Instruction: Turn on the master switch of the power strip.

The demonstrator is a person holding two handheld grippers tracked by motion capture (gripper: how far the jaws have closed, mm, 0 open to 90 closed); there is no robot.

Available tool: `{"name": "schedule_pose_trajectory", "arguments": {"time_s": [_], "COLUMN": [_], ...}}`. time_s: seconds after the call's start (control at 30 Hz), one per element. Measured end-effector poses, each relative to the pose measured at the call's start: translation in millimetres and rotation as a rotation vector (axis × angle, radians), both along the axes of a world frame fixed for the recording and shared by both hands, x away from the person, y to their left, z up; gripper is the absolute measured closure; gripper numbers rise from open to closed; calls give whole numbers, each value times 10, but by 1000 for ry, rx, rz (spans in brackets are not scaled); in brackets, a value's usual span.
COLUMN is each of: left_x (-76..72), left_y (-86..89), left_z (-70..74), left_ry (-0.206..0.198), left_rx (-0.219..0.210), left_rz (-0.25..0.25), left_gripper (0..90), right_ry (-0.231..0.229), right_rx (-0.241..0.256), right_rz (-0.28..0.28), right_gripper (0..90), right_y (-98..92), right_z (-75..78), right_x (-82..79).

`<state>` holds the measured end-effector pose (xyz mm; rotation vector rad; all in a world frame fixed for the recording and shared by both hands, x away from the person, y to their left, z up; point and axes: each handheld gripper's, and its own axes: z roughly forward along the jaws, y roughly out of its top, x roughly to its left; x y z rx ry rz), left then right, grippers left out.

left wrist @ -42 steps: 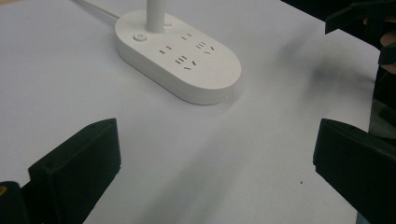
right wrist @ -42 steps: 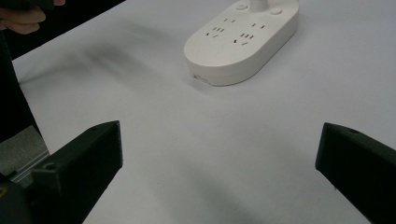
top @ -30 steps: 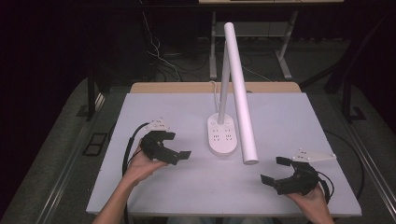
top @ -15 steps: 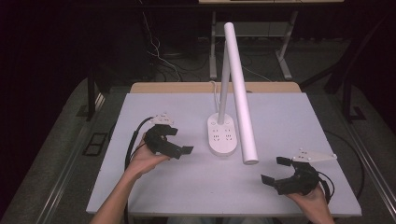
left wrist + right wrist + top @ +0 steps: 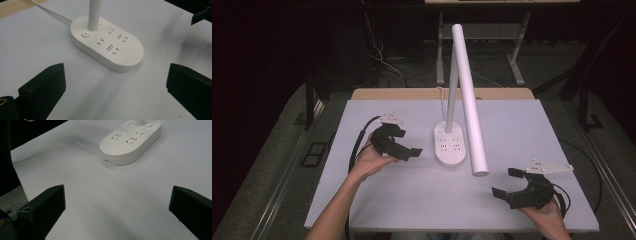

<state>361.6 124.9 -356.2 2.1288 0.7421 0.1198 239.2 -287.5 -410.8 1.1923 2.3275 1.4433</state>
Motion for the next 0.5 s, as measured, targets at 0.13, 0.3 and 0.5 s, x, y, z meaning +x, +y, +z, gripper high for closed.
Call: {"name": "schedule_pose_trajectory", "arguments": {"time_s": [0.13, 0.3, 0.5], "left_x": [53, 132, 258], "left_y": [-24, -58, -84], "left_z": [42, 71, 102], "left_ry": [-3, 6, 23], "left_rx": [10, 22, 36], "left_rz": [-3, -18, -13], "left_gripper": [18, 25, 32], "right_ry": [4, 4, 5], "right_rx": [1, 2, 3], "right_rz": [-1, -1, 3], "right_gripper": [1, 1, 1], "right_y": [-4, -10, -7], "right_z": [3, 2, 3], "right_x": [-1, 1, -3]}}
